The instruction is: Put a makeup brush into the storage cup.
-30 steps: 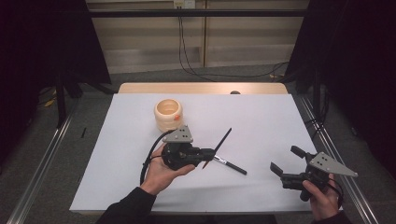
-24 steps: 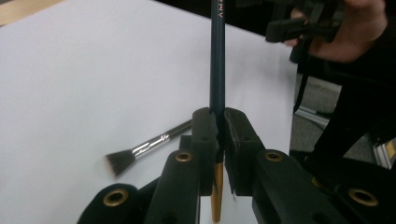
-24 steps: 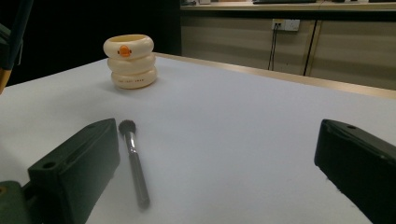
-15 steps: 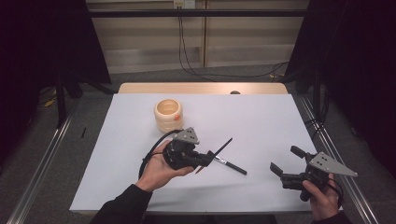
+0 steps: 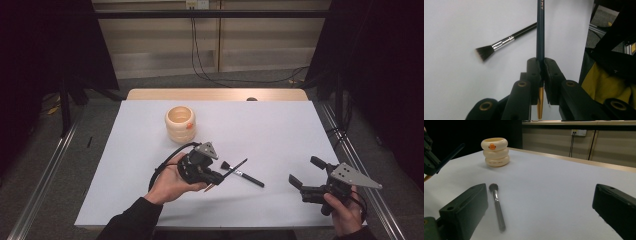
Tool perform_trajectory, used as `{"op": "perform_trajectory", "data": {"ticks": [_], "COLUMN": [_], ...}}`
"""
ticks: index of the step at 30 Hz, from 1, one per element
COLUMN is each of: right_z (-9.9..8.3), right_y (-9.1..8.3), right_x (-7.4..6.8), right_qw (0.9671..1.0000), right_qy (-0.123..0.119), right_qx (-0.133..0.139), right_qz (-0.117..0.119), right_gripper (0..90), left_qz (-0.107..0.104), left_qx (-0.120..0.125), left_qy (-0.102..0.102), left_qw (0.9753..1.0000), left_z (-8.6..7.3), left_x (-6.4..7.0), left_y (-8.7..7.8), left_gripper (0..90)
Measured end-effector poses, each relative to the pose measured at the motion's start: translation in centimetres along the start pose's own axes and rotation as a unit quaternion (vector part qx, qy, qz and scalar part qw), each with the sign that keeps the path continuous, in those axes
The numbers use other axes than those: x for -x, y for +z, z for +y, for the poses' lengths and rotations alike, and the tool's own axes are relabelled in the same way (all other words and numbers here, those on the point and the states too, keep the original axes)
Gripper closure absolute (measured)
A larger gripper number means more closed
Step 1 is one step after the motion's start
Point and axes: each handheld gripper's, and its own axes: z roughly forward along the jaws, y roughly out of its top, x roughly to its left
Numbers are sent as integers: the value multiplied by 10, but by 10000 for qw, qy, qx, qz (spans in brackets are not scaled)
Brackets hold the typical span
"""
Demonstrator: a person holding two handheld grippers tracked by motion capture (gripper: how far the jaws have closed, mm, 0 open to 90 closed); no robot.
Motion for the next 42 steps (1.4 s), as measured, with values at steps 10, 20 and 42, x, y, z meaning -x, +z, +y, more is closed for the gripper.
{"op": "perform_trajectory", "data": {"ticks": [10,20,42], "right_z": [0,1,28], "right_y": [1,3,23], "right_x": [0,-1,-10], "right_qw": [10000,9996,9952], "right_qy": [-25,103,-301], "right_qx": [-1,-47,-82], "right_qz": [42,275,931], "right_gripper": [0,0,0], "left_qz": [-59,-105,-161], "left_qx": [-437,-545,-719], "left_qy": [-40,-71,30], "left_qw": [9990,9984,9973], "left_z": [-2,-3,3], "left_x": [-1,0,0], "left_y": [6,9,5], "left_gripper": [836,836,836]}}
